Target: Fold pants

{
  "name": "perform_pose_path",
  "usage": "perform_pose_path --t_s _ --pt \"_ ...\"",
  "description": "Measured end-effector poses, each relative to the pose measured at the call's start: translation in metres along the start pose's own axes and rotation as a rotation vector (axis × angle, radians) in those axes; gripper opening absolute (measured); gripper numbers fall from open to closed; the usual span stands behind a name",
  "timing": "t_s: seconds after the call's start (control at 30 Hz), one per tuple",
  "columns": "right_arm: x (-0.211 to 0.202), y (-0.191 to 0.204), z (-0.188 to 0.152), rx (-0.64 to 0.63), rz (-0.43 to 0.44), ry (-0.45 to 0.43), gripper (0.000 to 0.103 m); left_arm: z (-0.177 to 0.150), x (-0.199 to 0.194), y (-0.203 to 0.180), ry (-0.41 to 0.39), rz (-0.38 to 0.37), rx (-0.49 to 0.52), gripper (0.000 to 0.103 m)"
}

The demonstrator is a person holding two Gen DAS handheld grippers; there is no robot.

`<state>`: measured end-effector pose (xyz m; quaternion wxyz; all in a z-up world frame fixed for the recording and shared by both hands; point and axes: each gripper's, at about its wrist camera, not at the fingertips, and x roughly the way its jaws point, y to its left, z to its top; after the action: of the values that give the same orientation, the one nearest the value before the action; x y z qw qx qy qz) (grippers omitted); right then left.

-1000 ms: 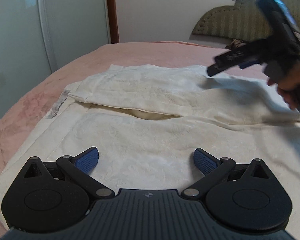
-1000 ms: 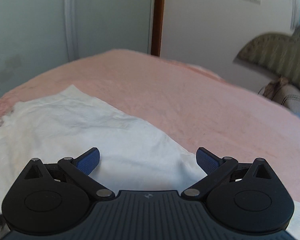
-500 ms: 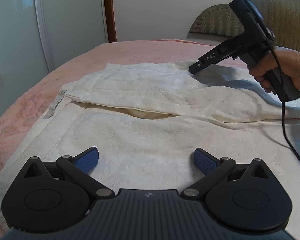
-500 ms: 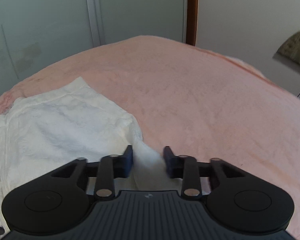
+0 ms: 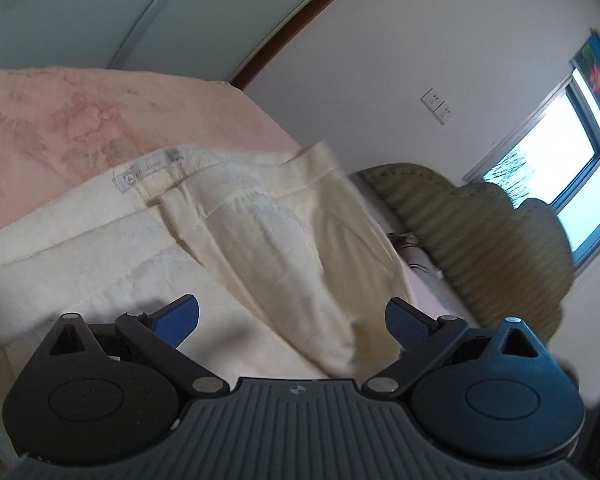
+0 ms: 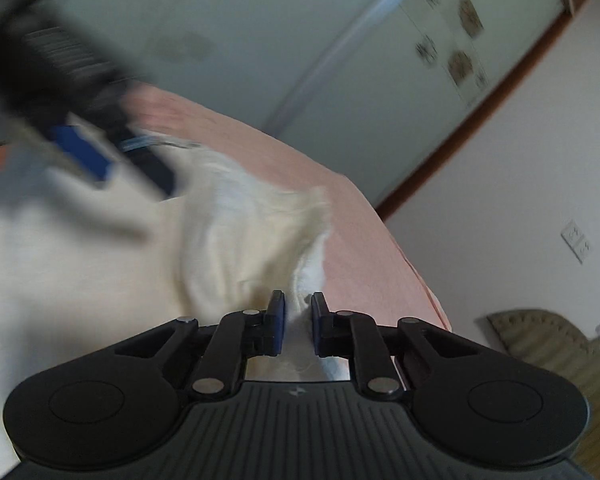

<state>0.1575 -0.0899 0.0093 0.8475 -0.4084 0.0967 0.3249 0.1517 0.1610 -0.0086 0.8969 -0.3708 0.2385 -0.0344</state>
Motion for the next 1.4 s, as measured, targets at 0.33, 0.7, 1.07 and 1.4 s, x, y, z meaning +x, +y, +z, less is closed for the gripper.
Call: perform_pose_path --t_s 0.33,0.7,1.07,1.4 --pt "-0.062 0.092 -0.022 -0.082 0.104 -0.008 0.009 -0.006 -0.037 -0.005 -0.047 -0.045 -0.027 0.102" --pt "-0.088 0.081 -0.03 0.075 -0.04 -0.087 0.048 -0.011 -0.058 -0.011 -0.071 -0.084 -0.044 0.103" --pt "-0.068 0.066 -0.071 -0.04 -0.27 0.18 0.076 0.007 -0.025 0.02 0.056 0.022 -0.15 0.035" --pt "-0.03 0.051 -0.093 -0.304 -0.194 0.233 0.056 0.012 -0.025 0.015 0.043 0.013 -0.102 0.015"
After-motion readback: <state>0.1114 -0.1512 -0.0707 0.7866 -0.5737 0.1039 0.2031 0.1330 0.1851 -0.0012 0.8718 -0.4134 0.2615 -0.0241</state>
